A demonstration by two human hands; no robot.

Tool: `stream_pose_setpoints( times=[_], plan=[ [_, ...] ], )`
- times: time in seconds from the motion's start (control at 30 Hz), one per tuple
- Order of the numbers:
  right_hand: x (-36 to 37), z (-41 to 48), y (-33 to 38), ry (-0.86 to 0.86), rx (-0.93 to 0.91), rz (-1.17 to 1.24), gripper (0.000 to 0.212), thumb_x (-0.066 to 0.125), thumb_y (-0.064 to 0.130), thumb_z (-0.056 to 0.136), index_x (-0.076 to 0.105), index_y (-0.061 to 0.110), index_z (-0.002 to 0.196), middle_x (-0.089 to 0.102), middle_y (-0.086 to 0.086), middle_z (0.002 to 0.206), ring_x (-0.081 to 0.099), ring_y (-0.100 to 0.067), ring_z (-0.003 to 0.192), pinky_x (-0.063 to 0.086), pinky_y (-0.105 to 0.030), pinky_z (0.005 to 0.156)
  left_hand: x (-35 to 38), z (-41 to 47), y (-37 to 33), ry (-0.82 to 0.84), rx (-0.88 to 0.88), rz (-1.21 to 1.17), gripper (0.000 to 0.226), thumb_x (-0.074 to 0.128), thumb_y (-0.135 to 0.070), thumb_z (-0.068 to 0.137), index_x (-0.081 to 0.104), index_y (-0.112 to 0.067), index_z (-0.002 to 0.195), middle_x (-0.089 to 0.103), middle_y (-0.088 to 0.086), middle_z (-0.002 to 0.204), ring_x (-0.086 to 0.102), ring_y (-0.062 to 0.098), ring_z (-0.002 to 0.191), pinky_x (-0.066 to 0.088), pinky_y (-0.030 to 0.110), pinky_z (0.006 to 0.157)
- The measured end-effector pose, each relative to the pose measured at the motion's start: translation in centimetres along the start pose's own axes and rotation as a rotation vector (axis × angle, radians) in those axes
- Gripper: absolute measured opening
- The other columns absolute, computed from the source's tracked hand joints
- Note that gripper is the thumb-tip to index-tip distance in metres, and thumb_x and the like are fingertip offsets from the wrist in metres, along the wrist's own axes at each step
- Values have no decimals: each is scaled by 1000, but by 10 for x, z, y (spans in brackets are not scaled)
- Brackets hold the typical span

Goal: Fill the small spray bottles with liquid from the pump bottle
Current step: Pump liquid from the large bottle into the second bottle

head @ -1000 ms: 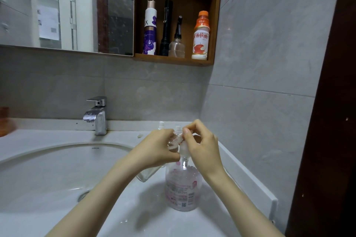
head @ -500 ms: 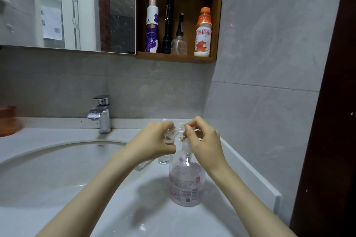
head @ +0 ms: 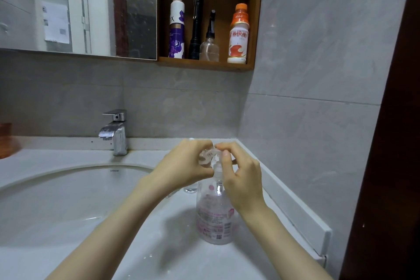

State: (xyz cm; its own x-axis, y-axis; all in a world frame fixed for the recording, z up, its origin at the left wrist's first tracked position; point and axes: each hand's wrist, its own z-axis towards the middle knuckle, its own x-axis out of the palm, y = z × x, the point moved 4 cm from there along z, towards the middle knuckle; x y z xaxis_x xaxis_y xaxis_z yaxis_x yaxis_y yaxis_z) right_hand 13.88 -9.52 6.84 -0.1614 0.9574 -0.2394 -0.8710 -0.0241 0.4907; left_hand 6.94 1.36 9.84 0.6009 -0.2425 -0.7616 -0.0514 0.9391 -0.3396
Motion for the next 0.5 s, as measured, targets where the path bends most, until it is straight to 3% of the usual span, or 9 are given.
stream_pose_setpoints(
  times=[0.13, 0.27, 0.4, 0.5],
  plan=[
    [0, -7, -1, -36, -13, -60, 44, 28, 39, 86, 67, 21, 94, 68, 15, 87, 58, -4, 79, 46, -27, 71, 9, -3, 3, 27, -17, 16, 15, 61, -16, 69, 47, -20, 68, 58, 0, 63, 47, 17, 58, 41, 32, 55],
    [3, -3, 1, -13, 14, -65, 43, 27, 40, 86, 65, 21, 91, 62, 17, 79, 54, -3, 73, 40, -22, 66, 7, -2, 4, 17, -31, 54, 17, 61, -17, 70, 45, -22, 68, 58, -1, 64, 51, 19, 61, 41, 32, 54],
    [1, -1, 0, 24, 88, 89, 28, 39, 28, 89, 66, 19, 91, 67, 13, 82, 59, -5, 76, 44, -15, 64, 4, 1, 2, 11, -26, 56, 13, 62, -18, 70, 50, -19, 74, 61, 0, 68, 57, 21, 68, 48, 39, 62],
    [-3, 4, 3, 48, 184, 224, 20, 47, 16, 94, 65, 15, 85, 65, 0, 71, 59, -14, 67, 44, -23, 62, 0, 1, -2, 13, -19, 52, 12, 62, -19, 69, 52, -17, 76, 59, 0, 68, 55, 23, 69, 47, 38, 61]
  ],
)
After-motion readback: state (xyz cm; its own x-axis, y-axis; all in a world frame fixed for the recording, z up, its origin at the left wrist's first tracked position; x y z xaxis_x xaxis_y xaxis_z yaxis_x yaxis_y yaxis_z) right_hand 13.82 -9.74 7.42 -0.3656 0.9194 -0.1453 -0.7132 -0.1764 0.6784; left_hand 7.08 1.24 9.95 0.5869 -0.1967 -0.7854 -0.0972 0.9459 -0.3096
